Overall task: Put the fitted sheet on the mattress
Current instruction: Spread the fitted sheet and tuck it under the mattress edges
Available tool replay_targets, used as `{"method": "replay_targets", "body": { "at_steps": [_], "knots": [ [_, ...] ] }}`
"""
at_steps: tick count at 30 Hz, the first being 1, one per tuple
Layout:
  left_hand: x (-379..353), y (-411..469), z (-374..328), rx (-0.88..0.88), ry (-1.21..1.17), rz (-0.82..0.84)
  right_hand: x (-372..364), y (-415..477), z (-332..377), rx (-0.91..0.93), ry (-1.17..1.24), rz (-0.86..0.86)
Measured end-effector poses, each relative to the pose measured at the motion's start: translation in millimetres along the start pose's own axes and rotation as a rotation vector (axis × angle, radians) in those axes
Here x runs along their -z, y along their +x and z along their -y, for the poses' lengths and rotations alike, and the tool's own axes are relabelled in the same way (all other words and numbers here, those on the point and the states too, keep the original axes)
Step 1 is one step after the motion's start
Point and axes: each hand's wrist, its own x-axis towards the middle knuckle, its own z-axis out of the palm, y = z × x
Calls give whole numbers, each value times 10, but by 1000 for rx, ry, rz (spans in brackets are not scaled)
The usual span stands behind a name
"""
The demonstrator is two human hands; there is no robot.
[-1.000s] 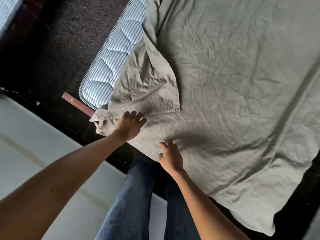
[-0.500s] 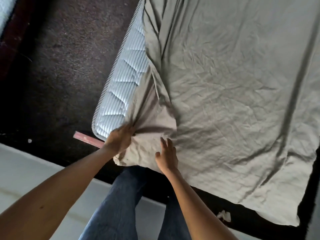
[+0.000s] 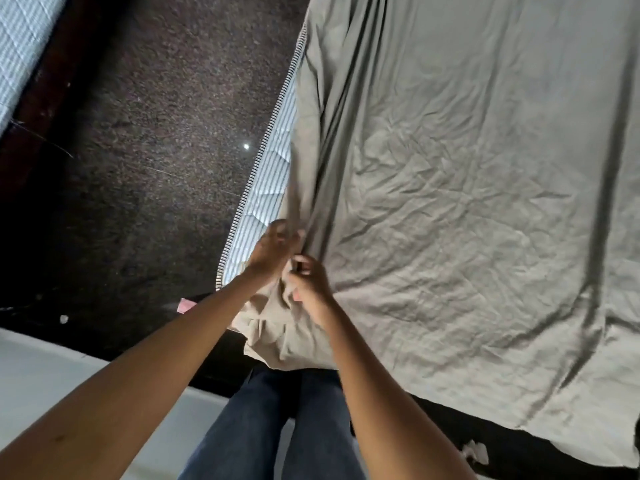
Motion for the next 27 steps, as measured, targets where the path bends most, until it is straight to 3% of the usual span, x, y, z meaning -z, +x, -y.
{"method": "replay_targets", "body": {
  "at_steps": [2, 5, 9, 12, 15, 18, 21, 25, 27],
  "knots": [
    [68, 115, 3, 159, -75, 34, -239, -77, -5, 90, -95, 115],
    [339, 204, 205, 197, 323, -108, -429, -189, 25, 123, -159, 167],
    [649, 115, 498, 61, 629, -195, -260, -65, -143, 219, -498, -100],
    [739, 82, 646, 5, 788, -93, -115, 46, -286, 240, -694, 11],
    [970, 45, 826, 154, 880, -98, -54, 52, -302, 246, -679, 94],
    [1392, -6, 1157, 388, 943, -177, 32, 62, -270, 217, -615, 31],
    [1846, 74, 1373, 514, 1040, -286, 112, 109, -278, 194, -603, -40],
    [1998, 201, 1349, 538, 1076, -328, 143, 165, -297, 186, -686, -2],
    [1750, 148, 1256, 403, 1085, -334, 113, 163, -310, 184, -700, 14]
  ]
}}
